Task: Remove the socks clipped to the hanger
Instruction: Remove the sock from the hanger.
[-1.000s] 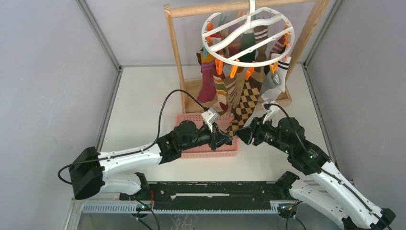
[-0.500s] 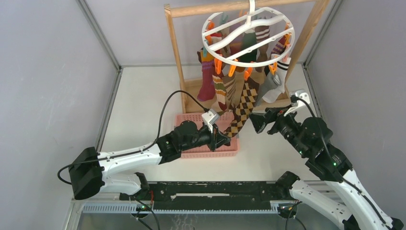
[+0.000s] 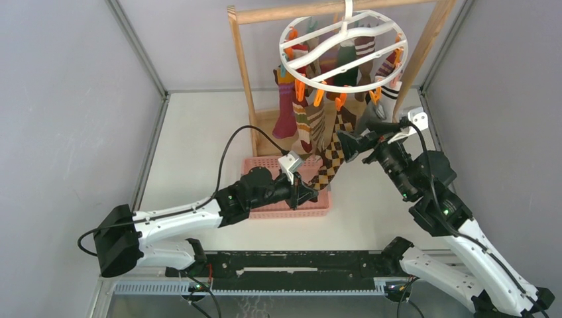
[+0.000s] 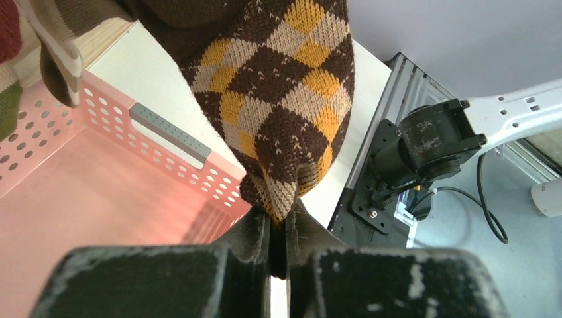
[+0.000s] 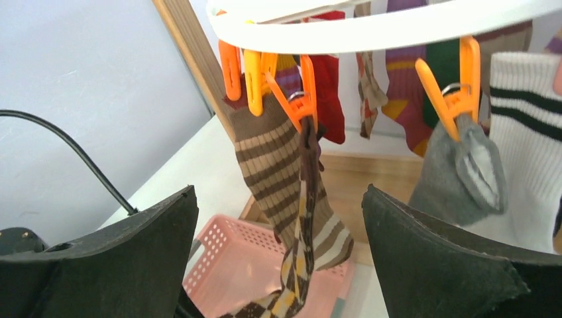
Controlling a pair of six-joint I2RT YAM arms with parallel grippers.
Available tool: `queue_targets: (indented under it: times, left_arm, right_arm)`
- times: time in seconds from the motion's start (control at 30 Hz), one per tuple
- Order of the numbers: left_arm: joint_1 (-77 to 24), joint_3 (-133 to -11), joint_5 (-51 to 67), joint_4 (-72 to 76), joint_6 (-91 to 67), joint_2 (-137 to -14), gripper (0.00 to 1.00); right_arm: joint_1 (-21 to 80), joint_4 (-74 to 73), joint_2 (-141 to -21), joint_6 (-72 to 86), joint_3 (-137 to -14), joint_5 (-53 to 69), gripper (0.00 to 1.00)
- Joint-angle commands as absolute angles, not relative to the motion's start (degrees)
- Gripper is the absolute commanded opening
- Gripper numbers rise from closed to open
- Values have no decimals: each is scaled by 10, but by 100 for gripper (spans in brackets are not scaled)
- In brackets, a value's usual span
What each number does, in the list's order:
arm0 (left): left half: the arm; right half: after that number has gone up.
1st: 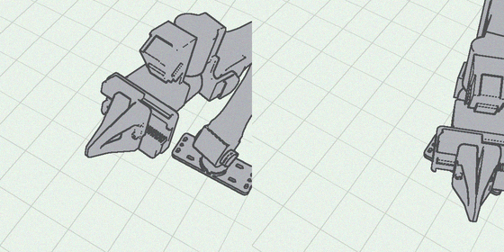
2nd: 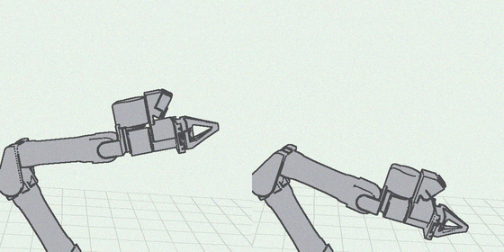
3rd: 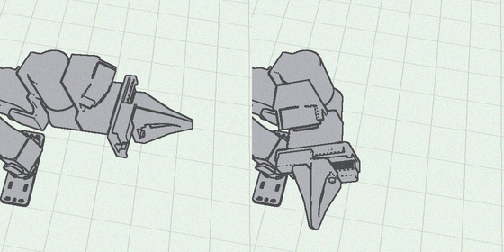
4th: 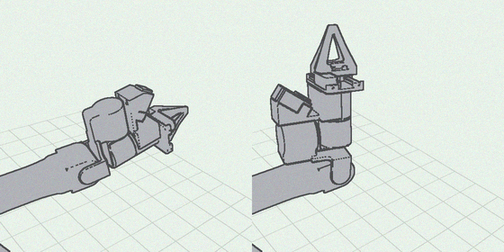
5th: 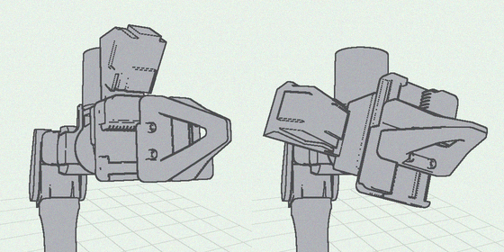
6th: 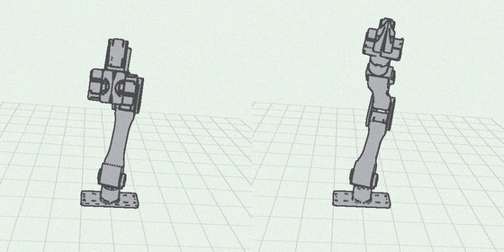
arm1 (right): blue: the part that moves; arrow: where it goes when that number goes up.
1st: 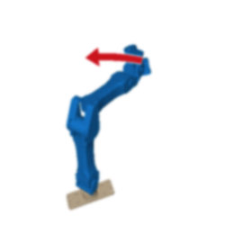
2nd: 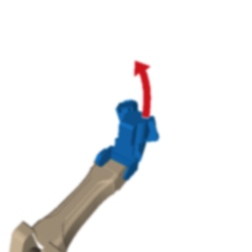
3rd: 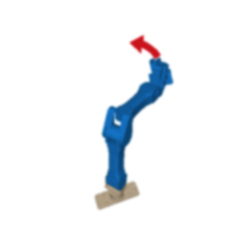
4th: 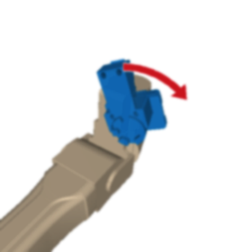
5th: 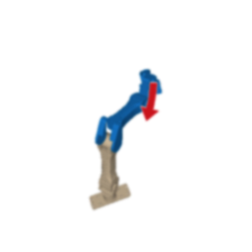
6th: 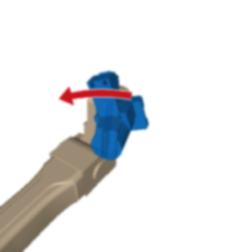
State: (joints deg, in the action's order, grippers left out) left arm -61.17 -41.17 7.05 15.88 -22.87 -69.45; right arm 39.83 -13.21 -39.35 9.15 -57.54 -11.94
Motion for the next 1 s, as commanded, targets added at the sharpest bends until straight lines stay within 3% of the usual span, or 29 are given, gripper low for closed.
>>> queue_targets:
  times: [0.0, 0.1, 0.43, 0.97]
  left_arm:
    - [-613, -447, 66, 171, -214, -672, 4]
    - [-613, -445, 65, 169, -213, -670, 4]
    - [-613, -440, 63, 164, -212, -658, 4]
    - [-613, -437, 63, 160, -212, -654, 4]
  right_arm:
    - [399, -20, -418, 60, -590, -113, 100]
    - [399, 16, -438, 55, -592, -110, 99]
    - [390, 49, -500, 24, -626, -109, 81]
    - [301, 59, -548, 46, -652, -31, 66]
